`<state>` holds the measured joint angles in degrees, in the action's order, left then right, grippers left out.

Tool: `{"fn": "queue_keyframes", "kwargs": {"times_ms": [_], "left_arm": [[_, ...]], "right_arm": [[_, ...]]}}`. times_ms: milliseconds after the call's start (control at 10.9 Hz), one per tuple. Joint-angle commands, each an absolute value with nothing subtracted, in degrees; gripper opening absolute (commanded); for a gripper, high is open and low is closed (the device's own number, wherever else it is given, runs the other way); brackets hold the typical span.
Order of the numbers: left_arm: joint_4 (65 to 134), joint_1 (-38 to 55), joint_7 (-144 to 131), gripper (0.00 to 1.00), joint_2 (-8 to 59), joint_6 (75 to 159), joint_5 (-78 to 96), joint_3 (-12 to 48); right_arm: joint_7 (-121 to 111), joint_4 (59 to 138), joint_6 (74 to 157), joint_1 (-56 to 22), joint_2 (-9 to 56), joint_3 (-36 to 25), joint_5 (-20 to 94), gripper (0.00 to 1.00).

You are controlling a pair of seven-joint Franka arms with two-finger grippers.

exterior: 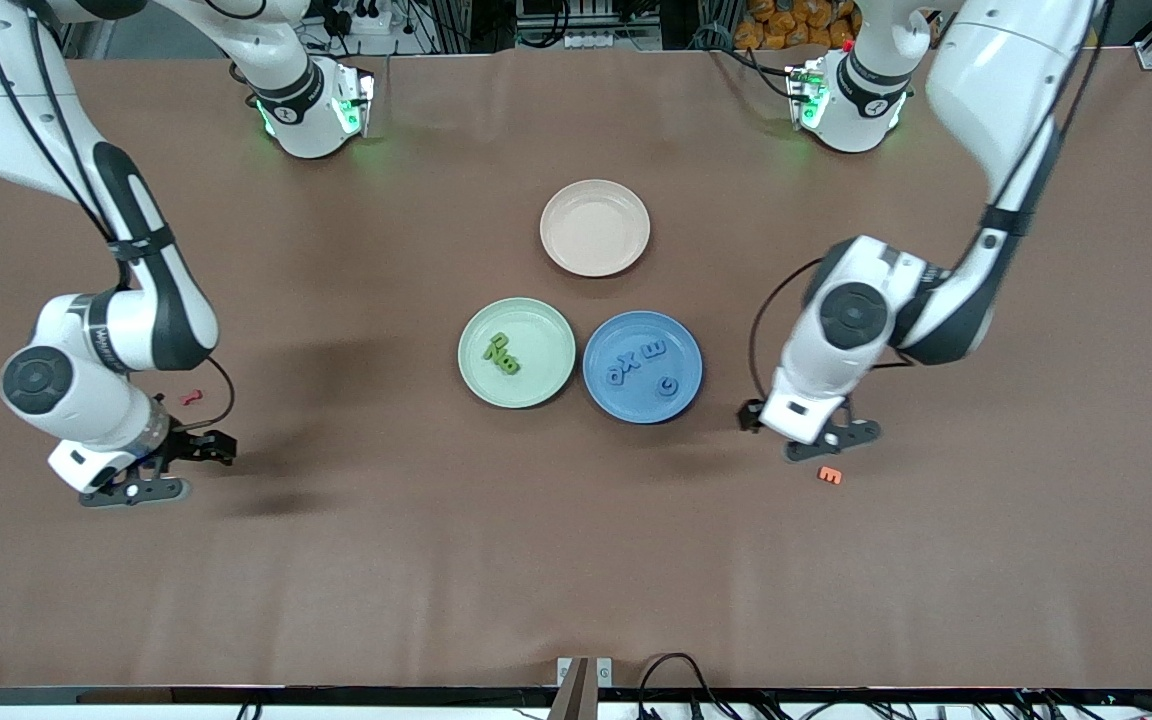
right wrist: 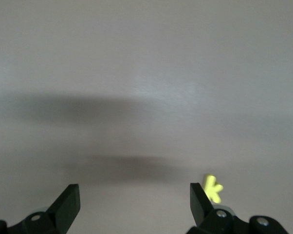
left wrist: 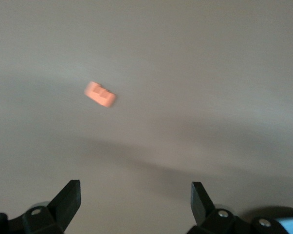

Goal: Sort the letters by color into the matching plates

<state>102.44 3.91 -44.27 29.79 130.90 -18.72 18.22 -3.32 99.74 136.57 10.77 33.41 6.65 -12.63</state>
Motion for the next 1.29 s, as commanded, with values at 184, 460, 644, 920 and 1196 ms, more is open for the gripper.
{"fn": "queue_keyframes", "kwargs": {"times_ms": [184,460,644,920,1196], "left_arm": [[103.9,-13.0,-21.5,1.00,23.7,121.0,-14.8,25.2],[104.0,-12.8,-3.2,1.00,15.5,115.6,-2.9,18.1],[104.0,-6.0,-7.0,1.00,12.8,115.5,-1.0,11.5],[103.7,-2.9,-9.0,1.00,8.6,112.7,1.0,8.2],[103.5,-0.5,-13.0,1.00,2.3,107.6,1.7,6.8]], "right_arm": [[-9.1,86.7,118.6,10.4,31.7,3.2,-4.9,1.00],[-8.0,79.4,108.6,10.6,29.4,3.2,-5.0,1.00],[-7.8,78.4,104.9,11.2,24.4,3.3,-4.9,1.00],[-7.6,78.4,99.9,10.0,17.9,3.0,-4.9,1.00],[-4.0,78.5,95.7,4.6,13.7,-0.6,-4.8,1.00]]}}
